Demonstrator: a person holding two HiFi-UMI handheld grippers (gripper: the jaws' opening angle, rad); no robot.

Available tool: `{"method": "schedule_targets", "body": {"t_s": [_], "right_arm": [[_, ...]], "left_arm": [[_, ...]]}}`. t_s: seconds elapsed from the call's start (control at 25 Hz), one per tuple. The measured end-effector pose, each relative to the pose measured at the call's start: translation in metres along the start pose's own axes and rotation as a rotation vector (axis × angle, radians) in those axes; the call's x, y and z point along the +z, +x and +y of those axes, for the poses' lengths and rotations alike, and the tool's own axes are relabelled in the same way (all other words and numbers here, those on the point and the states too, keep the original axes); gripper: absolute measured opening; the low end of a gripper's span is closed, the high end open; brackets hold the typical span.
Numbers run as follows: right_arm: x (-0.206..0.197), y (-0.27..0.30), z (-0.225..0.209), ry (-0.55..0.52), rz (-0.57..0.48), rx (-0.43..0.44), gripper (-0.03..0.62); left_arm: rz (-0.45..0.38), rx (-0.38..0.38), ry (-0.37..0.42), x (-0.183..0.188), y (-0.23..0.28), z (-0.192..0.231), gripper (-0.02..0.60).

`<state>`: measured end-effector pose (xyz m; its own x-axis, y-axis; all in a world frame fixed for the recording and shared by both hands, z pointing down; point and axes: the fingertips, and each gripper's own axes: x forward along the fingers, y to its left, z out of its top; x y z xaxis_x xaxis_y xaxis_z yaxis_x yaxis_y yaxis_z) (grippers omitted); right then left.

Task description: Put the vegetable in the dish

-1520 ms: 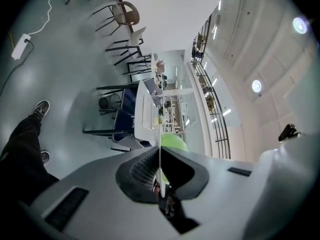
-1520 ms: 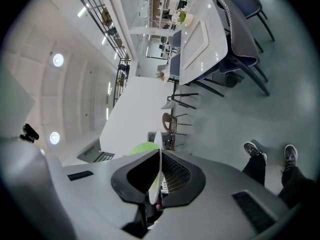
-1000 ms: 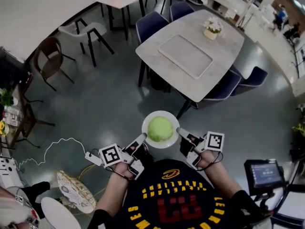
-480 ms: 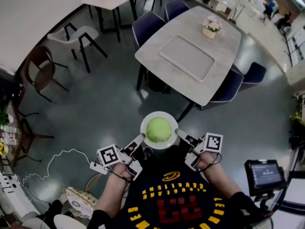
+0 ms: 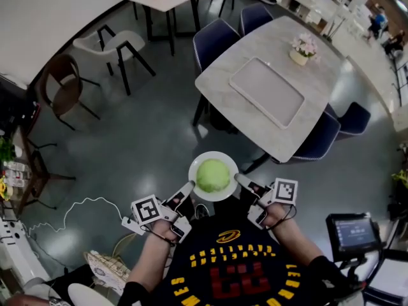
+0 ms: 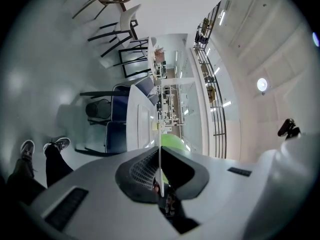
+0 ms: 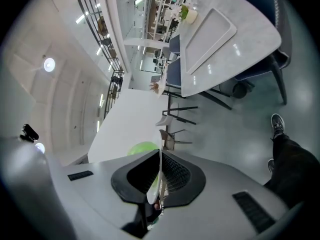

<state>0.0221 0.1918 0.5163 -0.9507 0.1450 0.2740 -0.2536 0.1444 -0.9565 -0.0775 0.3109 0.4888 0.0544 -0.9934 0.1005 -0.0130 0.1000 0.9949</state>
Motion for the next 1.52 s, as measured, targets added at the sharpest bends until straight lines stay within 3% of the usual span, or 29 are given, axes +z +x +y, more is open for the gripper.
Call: {"method": "schedule_targets", "body": {"t_s": [0.2,0.36,0.56,0.72,1.16,1.4,1.52], "right_arm": [[0.066,0.049,0.018,-0.03,0.047,0.035,0.017],[0.081,0.056,0.023,-0.03,0.051,0.059,0.017],[0.175,0.065,0.025,-0.014,0.056,0.055,0.017],[0.202,0.064,0.015,-0.008,0.03,0.042,0.017],[0.279,0.04,-0.009,0.056,-0.099,0.039,0.017],[0.322,0.029,-0.021,0.096,-0.244,0.024,0.017],[0.349,0.027,-0.024,0.109,-0.33,0.008,0.017]], "left_arm": [[-0.071,0.012,0.024,0.059,0.043,-0.01,0.011],[-0.087,-0.005,0.045,0.067,0.056,-0.017,0.011],[-0.08,0.008,0.032,0.097,0.144,-0.036,0.011],[-0.059,0.017,0.031,0.101,0.172,-0.033,0.011],[0.106,0.032,0.051,0.108,0.274,-0.044,0.011],[0.235,0.021,-0.084,0.12,0.34,-0.052,0.011],[0.323,0.019,-0.065,0.131,0.373,-0.055,0.011]]}}
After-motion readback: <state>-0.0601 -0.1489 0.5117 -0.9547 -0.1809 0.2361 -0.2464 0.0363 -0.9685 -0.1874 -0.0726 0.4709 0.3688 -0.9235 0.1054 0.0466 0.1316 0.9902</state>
